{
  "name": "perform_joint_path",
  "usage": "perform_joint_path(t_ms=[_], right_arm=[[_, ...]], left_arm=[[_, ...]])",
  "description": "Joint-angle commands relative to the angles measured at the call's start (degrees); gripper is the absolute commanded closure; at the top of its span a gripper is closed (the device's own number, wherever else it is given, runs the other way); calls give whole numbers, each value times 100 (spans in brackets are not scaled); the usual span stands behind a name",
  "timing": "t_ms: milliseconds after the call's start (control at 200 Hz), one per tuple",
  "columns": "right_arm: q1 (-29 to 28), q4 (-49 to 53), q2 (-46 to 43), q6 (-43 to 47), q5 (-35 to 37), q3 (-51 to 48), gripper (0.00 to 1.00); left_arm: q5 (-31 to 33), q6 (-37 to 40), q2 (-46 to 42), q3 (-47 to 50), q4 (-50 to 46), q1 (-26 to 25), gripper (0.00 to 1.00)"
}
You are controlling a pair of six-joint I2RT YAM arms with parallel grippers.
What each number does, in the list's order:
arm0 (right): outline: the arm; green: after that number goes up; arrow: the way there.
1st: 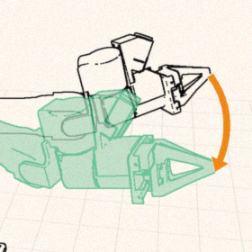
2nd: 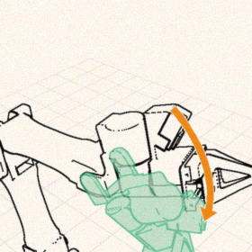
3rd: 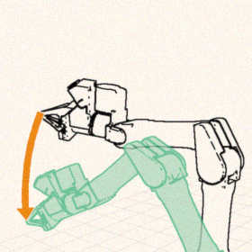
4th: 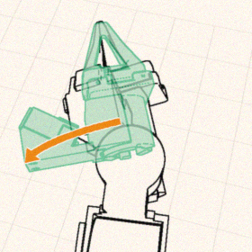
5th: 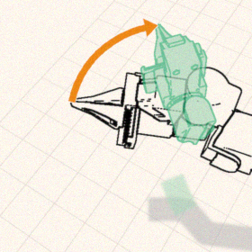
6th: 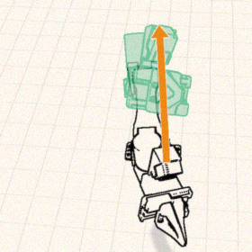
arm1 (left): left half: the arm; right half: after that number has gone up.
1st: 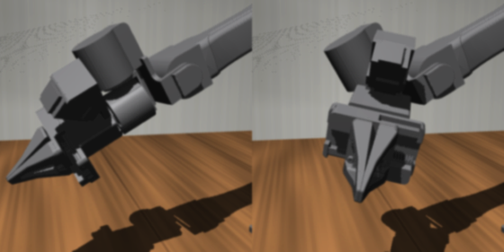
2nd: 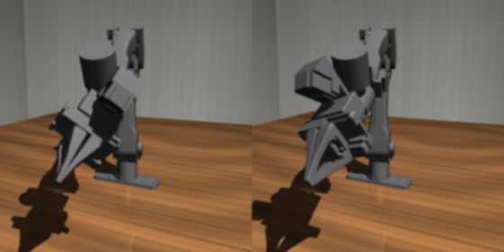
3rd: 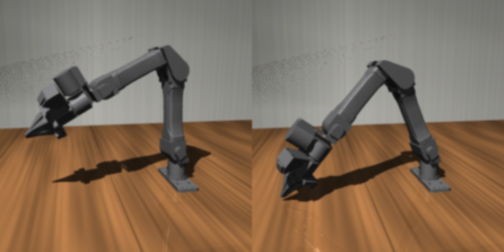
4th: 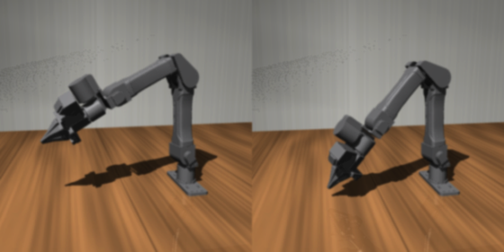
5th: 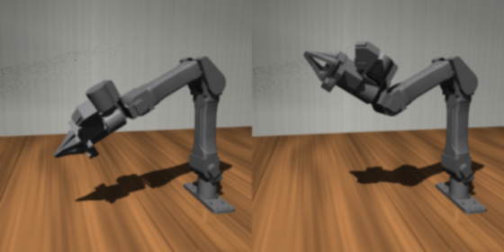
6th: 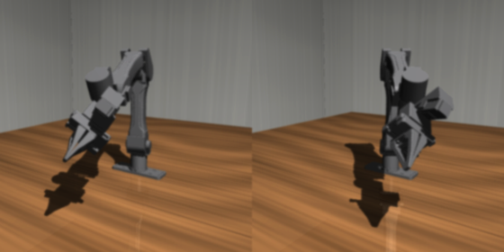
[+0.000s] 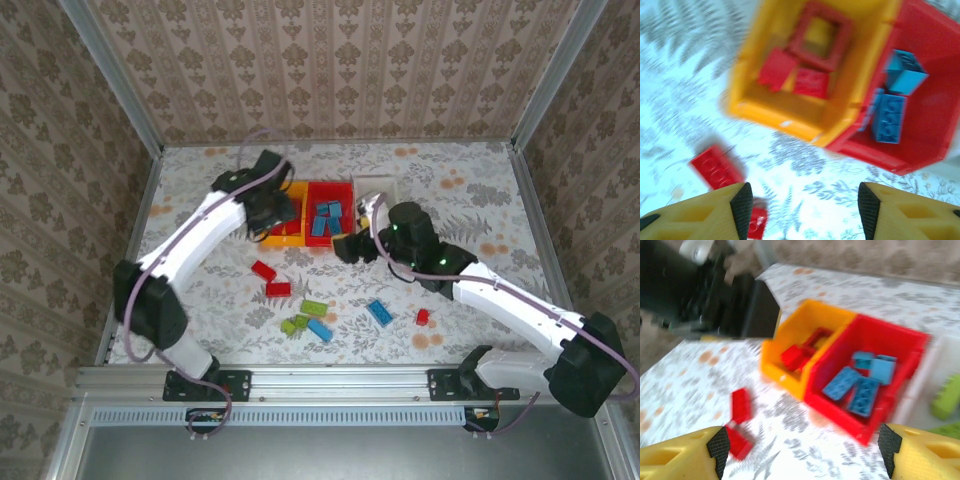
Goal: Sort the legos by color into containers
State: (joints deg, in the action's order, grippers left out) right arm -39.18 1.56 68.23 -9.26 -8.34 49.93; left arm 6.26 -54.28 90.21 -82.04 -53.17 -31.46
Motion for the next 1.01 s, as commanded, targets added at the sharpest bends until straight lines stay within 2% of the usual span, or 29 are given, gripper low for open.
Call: perform_joint_path(t_ms=[0,150,160,280,430,695,855,1000], right_arm=[[-319,-4,76,603,-610,-224,18],[-837,-97,456,920,-796,-179,17],[-866,-111,484,924,-800,-171,17],[-973,-252,754,813,-776,-90,17],[-992,-366,787,656,-691,-52,17],[-979,-245,736,620,-566,-62,17],[-978,-262,781,585,-515,-73,17],[-975,-273,820,544,-452,-32,17]], left_arm=[[-553,-969,-199,1204,296,299,38],[-980,-1571,-238,2108,1101,495,36],[-998,-1593,-223,2143,1160,625,36],[-1146,-1651,91,2271,1635,733,34],[-1199,-1599,487,2249,1551,782,34],[-1171,-1608,616,2411,1373,826,44],[-1151,-1568,666,2518,1500,808,58],[-1086,-1556,650,2561,1475,800,67]])
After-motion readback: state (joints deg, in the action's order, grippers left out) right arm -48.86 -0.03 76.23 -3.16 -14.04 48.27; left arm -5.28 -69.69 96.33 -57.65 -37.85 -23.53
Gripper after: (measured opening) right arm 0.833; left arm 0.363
